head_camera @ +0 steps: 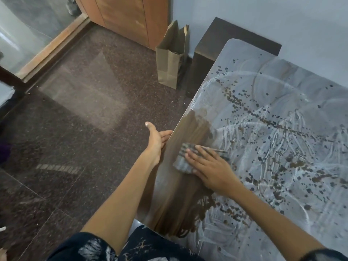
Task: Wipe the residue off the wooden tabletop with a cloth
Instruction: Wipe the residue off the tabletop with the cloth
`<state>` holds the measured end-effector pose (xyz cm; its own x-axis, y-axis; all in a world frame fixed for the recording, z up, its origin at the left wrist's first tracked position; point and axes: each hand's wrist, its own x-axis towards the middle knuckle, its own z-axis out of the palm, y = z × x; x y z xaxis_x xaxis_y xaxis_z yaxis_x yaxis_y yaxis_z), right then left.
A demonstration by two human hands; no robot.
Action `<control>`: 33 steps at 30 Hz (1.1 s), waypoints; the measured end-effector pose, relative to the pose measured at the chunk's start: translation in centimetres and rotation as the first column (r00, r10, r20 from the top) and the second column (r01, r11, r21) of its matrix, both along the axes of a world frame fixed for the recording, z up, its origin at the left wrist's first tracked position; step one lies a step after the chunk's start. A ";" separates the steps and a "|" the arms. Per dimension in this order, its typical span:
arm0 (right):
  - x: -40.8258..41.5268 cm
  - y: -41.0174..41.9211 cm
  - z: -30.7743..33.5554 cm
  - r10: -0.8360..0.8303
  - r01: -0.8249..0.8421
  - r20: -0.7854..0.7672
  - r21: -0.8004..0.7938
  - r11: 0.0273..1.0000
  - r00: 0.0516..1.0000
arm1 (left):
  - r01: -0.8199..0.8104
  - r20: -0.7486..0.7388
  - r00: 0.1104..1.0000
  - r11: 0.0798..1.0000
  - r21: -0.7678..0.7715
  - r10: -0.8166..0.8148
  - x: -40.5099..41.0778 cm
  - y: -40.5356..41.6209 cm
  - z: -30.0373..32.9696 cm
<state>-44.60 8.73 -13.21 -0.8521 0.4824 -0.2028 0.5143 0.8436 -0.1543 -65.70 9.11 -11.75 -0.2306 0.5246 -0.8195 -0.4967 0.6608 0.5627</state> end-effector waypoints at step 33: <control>-0.7 9.2 -0.2 -0.235 0.235 0.015 0.024 0.972 0.972 | 0.091 -0.073 0.994 0.993 0.079 -0.085 1.6 6.1 0.0</control>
